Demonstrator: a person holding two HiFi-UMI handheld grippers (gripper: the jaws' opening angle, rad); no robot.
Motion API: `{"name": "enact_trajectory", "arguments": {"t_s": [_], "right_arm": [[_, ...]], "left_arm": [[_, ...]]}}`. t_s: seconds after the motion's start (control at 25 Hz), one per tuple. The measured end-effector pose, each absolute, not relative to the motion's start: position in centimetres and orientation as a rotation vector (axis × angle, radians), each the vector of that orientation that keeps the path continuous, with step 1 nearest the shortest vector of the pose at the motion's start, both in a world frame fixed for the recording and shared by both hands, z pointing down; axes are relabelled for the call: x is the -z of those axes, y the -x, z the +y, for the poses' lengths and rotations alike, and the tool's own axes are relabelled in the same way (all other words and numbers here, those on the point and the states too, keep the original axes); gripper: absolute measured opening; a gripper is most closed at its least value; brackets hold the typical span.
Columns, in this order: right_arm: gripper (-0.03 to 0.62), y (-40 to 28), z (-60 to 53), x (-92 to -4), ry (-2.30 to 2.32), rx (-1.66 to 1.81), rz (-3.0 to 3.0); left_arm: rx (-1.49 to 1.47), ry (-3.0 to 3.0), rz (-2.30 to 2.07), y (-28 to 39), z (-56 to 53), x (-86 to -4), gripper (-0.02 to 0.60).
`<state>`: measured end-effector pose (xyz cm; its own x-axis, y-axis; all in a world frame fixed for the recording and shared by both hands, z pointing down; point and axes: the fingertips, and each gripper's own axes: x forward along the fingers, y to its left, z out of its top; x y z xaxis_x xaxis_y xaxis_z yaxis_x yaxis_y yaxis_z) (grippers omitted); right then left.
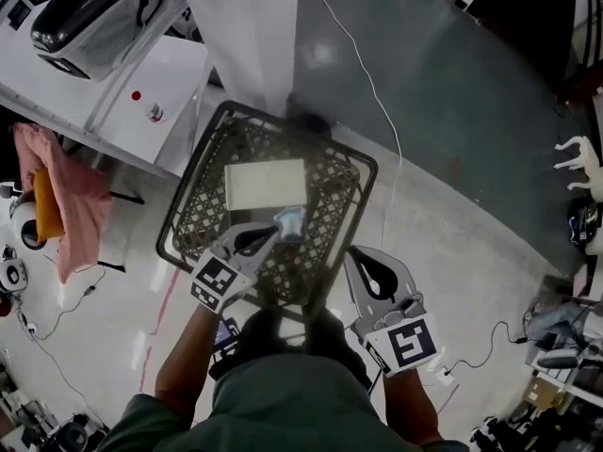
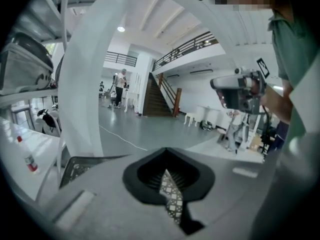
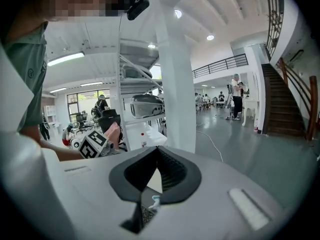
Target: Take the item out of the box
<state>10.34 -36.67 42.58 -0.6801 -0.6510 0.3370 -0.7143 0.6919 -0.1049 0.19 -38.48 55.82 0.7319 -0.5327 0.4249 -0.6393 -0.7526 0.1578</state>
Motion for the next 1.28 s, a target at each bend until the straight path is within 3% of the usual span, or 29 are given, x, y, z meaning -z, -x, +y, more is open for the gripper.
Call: {"name": "enact_trajectory", "arguments": {"t_s": [0.44,0.88,1.28], "right_arm": [[0.006,-11.2,-39.1,-48.6,-1.025,-0.448,-2.595],[0.006,-11.5,-39.7,-53.9,-0.985,-0.555,-2.545],[0.006,-11.2,-40.0,-57.2,-0.967,-0.621,-2.514]], "left_arm": [[-0.629,-2.499,-0.896,-0.9,-41.4,-66.7,0.002],[-0.736,-2.369,-0.896,-0.9,-42.5,-76.6,0.052],[-0.864,-2.262,-0.876,-1.0,-42.4,-83.9,0.163]]}}
